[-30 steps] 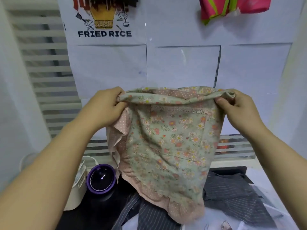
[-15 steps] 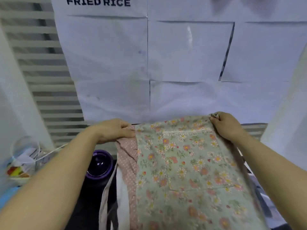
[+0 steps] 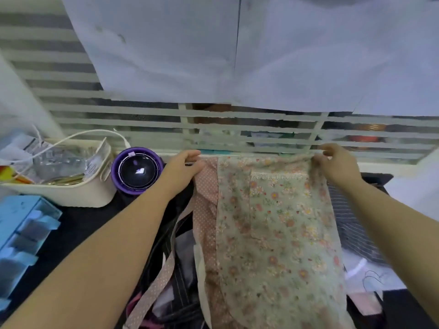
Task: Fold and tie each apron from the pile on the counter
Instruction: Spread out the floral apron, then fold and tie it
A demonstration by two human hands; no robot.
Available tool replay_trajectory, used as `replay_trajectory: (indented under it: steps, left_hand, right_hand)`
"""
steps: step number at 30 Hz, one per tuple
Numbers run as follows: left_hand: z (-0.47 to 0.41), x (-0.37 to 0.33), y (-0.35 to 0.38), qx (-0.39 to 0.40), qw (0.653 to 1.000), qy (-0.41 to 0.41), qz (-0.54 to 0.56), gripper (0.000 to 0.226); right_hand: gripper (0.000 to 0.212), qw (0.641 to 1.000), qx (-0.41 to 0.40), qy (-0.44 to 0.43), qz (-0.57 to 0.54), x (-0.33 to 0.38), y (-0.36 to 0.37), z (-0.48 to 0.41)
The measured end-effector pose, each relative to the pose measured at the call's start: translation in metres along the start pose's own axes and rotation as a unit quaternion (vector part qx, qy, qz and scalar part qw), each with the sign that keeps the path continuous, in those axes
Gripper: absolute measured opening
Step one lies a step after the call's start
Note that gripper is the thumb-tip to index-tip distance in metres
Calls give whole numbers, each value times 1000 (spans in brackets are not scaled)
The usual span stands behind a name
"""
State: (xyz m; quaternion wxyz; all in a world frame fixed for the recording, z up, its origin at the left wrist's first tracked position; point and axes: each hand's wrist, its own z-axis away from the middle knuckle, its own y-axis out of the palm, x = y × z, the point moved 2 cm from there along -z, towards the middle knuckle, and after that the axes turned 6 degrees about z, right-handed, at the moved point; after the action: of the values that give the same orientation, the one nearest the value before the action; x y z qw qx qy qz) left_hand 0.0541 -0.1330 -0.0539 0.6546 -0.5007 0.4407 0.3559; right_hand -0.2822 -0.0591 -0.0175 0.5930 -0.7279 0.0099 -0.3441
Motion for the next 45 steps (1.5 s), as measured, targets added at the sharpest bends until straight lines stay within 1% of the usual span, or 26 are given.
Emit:
replay_trajectory:
  steps: [1, 3, 5, 7, 8, 10, 12, 14, 15, 18, 20, 22, 24, 26, 28, 29, 31, 33, 35, 36, 38, 40, 41, 42, 43, 45]
  left_hand:
    - [-1, 13, -1, 5, 999, -28, 25, 44]
    - [4, 38, 1, 43, 994, -99, 27, 52]
    - [11, 63, 6, 90, 982, -165, -29, 46]
    - [19, 82, 9, 103, 975, -190, -56, 40]
    - [22, 89, 8, 99, 973, -203, -53, 47]
    - [26, 92, 5, 112, 967, -219, -65, 60]
    - [31, 90, 2, 152, 958, -211, -119, 63]
    - [40, 87, 3, 191, 948, -203, -154, 65]
    - [44, 85, 6, 196, 948, -196, -158, 63]
    - [54, 77, 16, 151, 971, -128, -138, 43]
    - [59, 67, 25, 126, 980, -84, -127, 34]
    - [64, 61, 27, 116, 984, -55, -126, 39]
    - [67, 56, 28, 125, 983, -28, -131, 46]
    - [69, 53, 31, 154, 978, -17, -137, 47]
    - [70, 52, 35, 162, 977, -21, -134, 45]
    - [70, 54, 35, 142, 982, -37, -120, 44]
    - [69, 65, 30, 87, 988, -84, -97, 39]
    - [72, 76, 25, 76, 982, -124, -118, 38]
    - [76, 82, 23, 86, 978, -136, -130, 41]
    - [77, 82, 24, 81, 980, -129, -131, 42]
    - [76, 77, 28, 37, 985, -97, -135, 42]
    - [73, 68, 32, -21, 990, -70, -123, 33]
    - [70, 64, 35, -32, 991, -66, -107, 28]
    - [66, 61, 38, -26, 993, -70, -95, 24]
    - [63, 58, 43, -4, 993, -78, -86, 21]
    - [59, 51, 54, 44, 992, -97, -63, 14]
  right_hand:
    - [38, 1000, 16, -4, -21, 5, 8, 3]
    - [46, 997, 48, -45, -32, 20, 24, 19]
    - [44, 987, 116, -110, -11, 39, 52, 46]
    - [42, 962, 213, -171, 11, 61, 81, 82]
    - [43, 948, 255, -191, 10, 73, 96, 99]
    - [52, 929, 302, -215, -5, 91, 117, 121]
    - [65, 922, 320, -216, -20, 103, 133, 129]
    - [76, 927, 322, -189, -25, 110, 146, 129]
    - [82, 933, 319, -164, -27, 111, 152, 129]
    - [92, 952, 289, -87, -40, 113, 169, 125]
    - [86, 965, 251, -44, -60, 109, 174, 119]
    - [75, 969, 234, -22, -79, 108, 176, 116]
    - [69, 969, 237, -20, -71, 108, 176, 116]
    - [65, 970, 239, -41, -30, 108, 178, 115]
    - [56, 971, 232, -61, 7, 106, 177, 114]
    - [47, 971, 230, -66, -5, 103, 176, 111]
    - [31, 964, 247, -64, -72, 96, 170, 106]
    - [22, 938, 294, -18, -183, 87, 158, 102]
    - [26, 885, 320, 65, -331, 79, 147, 97]
    - [31, 851, 323, 114, -397, 74, 143, 94]
    - [36, 786, 321, 195, -491, 66, 135, 90]
    - [49, 739, 315, 228, -551, 64, 127, 88]
    - [50, 727, 314, 231, -565, 63, 122, 88]
    - [40, 719, 317, 229, -575, 64, 115, 88]
    - [36, 716, 320, 226, -578, 64, 110, 88]
    - [42, 714, 327, 215, -581, 67, 99, 88]
